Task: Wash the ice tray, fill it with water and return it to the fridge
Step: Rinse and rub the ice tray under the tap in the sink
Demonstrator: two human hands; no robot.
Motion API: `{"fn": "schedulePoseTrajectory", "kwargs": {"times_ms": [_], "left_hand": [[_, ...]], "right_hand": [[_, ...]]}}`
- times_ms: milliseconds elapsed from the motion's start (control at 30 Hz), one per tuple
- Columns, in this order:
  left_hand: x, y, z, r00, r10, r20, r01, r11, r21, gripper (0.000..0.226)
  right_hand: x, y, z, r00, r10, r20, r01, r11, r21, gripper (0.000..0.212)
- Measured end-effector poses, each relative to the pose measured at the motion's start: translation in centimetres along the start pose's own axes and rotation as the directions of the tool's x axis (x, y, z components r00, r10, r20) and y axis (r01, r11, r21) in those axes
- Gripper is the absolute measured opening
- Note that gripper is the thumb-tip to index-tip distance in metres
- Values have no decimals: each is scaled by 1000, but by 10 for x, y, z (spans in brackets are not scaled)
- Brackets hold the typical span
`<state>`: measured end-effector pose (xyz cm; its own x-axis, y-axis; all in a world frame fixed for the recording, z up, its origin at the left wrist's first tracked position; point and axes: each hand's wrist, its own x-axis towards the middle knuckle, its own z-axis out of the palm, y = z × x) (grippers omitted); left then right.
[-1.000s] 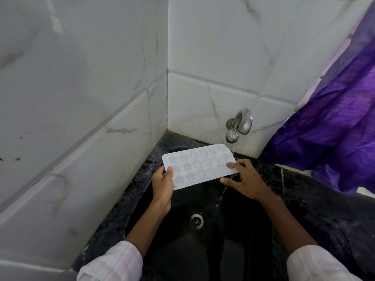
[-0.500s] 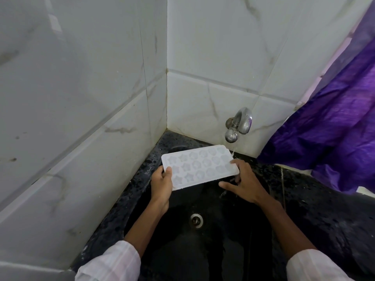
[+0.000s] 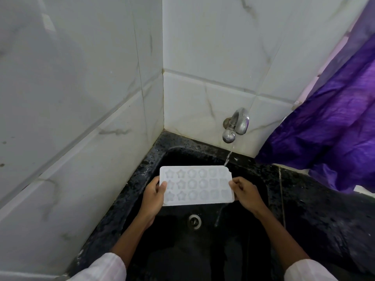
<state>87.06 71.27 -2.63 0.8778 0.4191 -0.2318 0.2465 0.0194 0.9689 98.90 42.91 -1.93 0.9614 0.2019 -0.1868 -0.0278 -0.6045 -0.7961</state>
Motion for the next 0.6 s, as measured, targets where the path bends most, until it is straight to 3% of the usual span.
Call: {"fn": "schedulePoseTrajectory", "kwargs": {"times_ms": [233,300,600], "left_hand": [[2,-11,-4,987,159,-15,-151,961,231,22],[1,-9,-3,976,214,-26,-199,941,274,22],[-4,9,-1,917,395,-58,-365,888,280,20]], "right_hand": [[-16,17,9,995,-33,-91,35,999,22,7],[-18,14,6,990,-63,-128,62,998,-11,14],[-28,-5,-5,926,-237,-292,226,971,-72,11]]}}
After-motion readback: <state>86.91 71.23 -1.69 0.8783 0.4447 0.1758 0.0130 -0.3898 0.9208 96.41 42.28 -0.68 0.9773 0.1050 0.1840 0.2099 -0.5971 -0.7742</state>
